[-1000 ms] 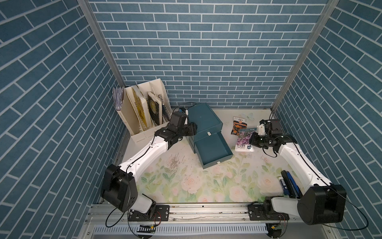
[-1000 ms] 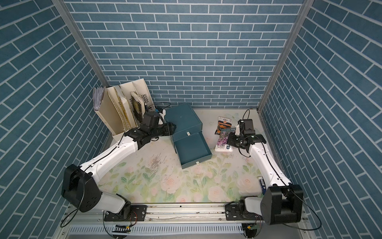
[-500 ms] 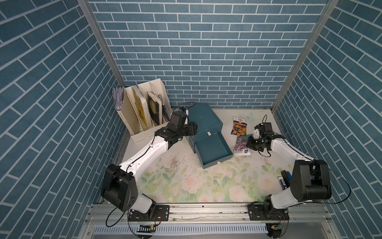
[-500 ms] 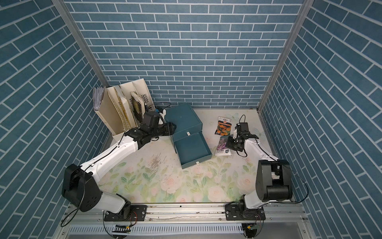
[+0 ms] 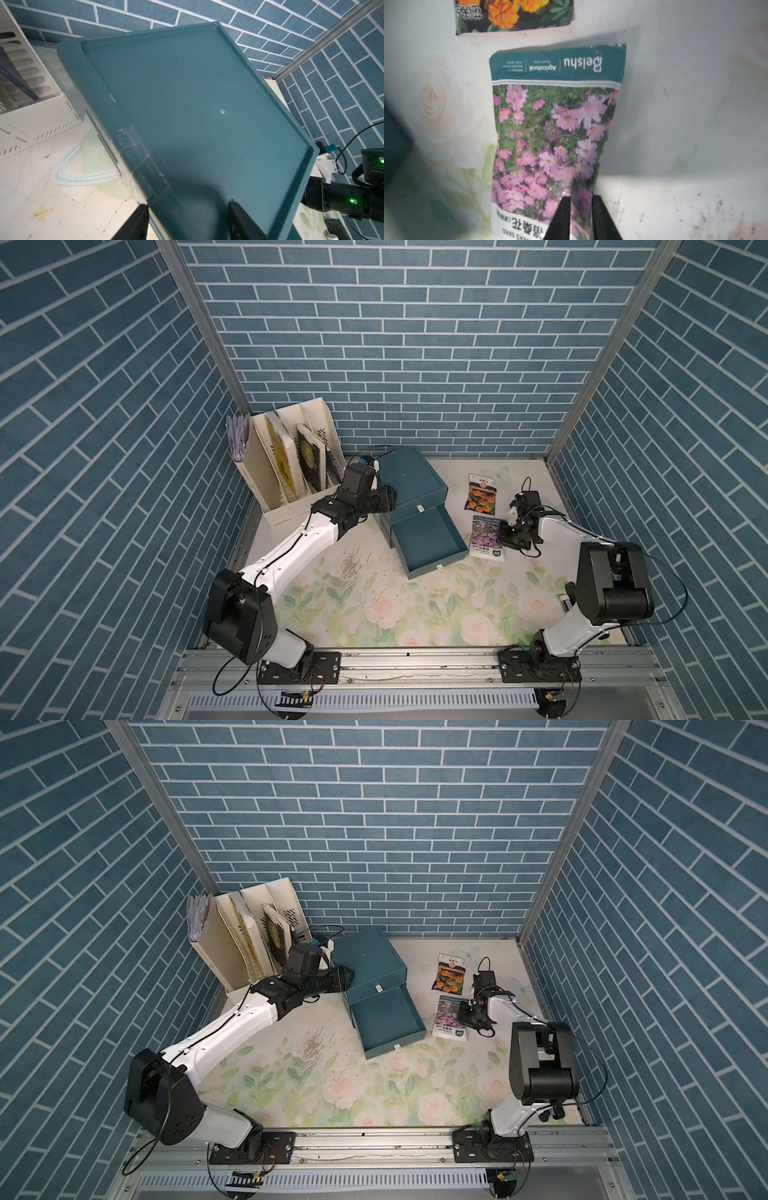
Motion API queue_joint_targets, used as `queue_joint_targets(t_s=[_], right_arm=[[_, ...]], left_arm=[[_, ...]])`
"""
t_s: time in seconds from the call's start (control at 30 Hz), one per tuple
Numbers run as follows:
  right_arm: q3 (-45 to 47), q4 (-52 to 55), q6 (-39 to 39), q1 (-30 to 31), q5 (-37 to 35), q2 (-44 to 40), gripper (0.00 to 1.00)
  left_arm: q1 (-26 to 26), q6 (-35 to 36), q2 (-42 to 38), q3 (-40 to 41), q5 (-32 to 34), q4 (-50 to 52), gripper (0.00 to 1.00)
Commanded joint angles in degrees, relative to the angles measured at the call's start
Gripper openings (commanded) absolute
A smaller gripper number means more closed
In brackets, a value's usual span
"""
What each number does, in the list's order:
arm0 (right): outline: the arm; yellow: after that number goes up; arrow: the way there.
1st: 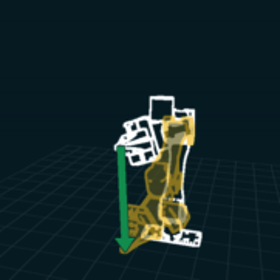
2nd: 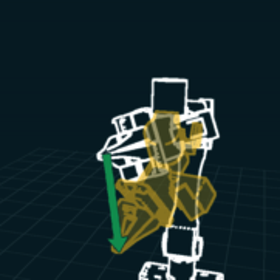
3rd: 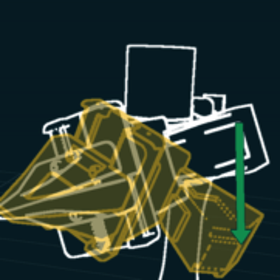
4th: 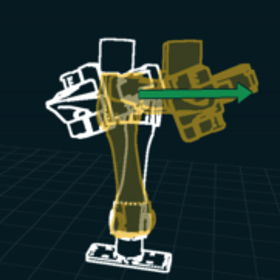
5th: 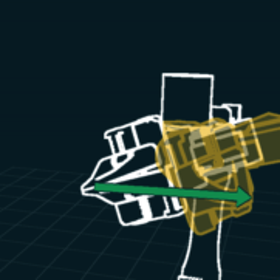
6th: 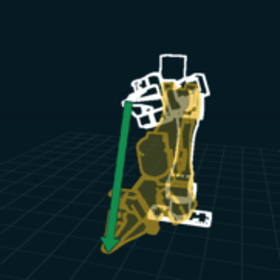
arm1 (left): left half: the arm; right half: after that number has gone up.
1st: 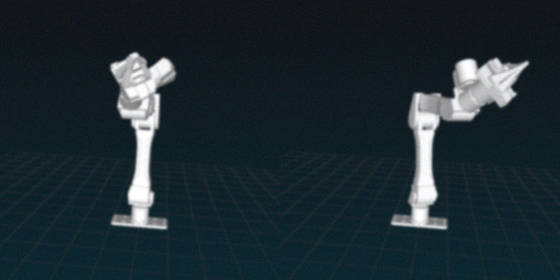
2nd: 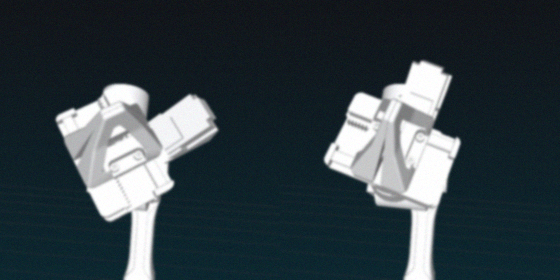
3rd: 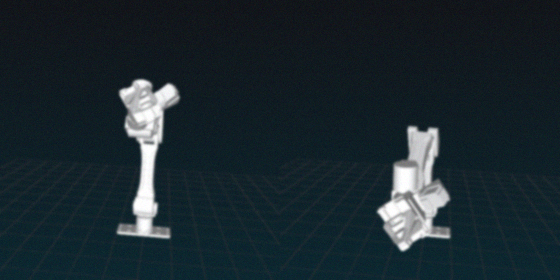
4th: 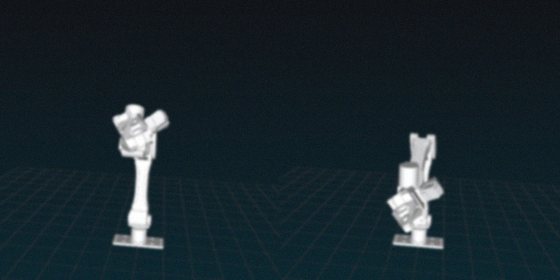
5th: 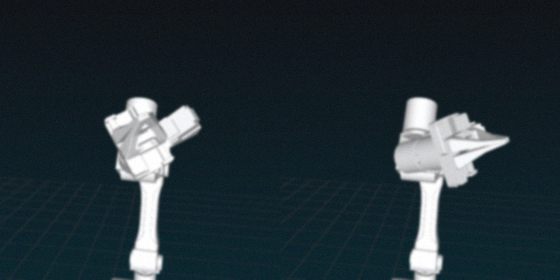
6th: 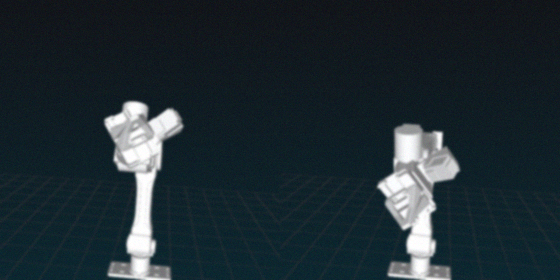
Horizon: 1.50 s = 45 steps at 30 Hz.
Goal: Take the seed bags out of the drawer
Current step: Place the seed packet at the center of the board, then close the drawer in the storage box.
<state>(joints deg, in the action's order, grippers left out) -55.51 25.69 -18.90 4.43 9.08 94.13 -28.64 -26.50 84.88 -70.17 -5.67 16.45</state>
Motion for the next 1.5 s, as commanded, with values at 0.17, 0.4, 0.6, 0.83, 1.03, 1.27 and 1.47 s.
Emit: queue_joint_targets(t_s=[0.17,0.4,0.6,0.83,1.03,1.27,1.47], right_arm=[[1.1,1.0,1.5,-0.2,-0.1,-4.0,0.44],[2.4,3.5,3.7,1.5,5.0,-12.2,0.56],[2.1,8.6,4.6,4.5,8.5,-21.3,0.64],[0.4,12.7,2.9,11.8,11.9,-28.6,0.74],[0.1,13.3,-0.2,19.0,12.2,-33.0,0.75],[3.6,11.3,-3.0,26.8,11.8,-37.7,0.73],[7.9,7.1,-5.5,34.1,8.9,-39.2,0.72]], left_arm=[[-0.2,1.3,1.7,0.5,-0.2,6.0,0.64],[-0.2,1.2,1.6,0.6,0.1,6.3,0.64],[-0.2,0.9,1.8,0.2,-0.1,6.1,0.64],[-0.2,0.9,1.7,0.0,0.0,6.4,0.64],[-0.2,0.9,1.7,-0.2,-0.1,6.7,0.64],[-0.2,0.8,1.6,-0.3,-0.1,6.8,0.64],[-0.2,0.8,1.8,-0.8,-0.1,7.2,0.64]])
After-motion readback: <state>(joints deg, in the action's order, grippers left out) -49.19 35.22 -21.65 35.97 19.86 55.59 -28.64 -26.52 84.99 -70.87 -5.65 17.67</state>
